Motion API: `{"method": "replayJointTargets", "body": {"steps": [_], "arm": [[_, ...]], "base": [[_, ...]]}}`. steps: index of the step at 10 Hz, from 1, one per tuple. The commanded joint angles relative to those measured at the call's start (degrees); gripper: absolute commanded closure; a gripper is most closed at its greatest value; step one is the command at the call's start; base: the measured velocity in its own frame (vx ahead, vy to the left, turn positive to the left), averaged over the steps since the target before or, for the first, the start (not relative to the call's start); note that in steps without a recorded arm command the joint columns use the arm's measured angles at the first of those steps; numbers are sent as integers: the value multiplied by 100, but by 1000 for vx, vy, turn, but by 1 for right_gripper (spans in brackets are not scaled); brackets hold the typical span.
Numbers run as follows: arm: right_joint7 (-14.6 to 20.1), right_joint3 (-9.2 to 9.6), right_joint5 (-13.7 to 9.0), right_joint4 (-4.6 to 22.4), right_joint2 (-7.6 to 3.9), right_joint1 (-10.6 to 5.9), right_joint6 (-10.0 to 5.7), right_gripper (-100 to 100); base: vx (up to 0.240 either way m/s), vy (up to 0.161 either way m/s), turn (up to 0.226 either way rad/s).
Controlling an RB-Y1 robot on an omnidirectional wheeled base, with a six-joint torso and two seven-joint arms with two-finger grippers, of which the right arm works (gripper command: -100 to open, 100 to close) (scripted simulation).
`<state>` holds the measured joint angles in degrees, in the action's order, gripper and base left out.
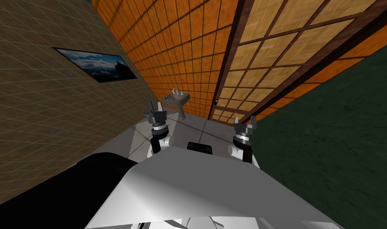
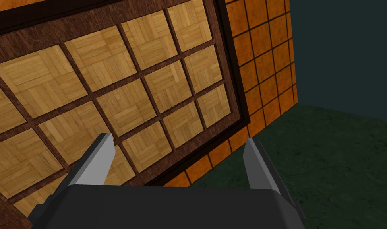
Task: Pull the door open
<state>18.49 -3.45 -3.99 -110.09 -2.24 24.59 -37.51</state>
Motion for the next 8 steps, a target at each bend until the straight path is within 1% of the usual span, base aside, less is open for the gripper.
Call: {"method": "replayJointTargets", "body": {"steps": [1, 8], "arm": [[176, -44, -139, 269, -61, -135, -39, -100], [928, -174, -748, 1437, -278, -616, -315, -100]], "base": [[93, -15, 146], [94, -21, 127]]}}
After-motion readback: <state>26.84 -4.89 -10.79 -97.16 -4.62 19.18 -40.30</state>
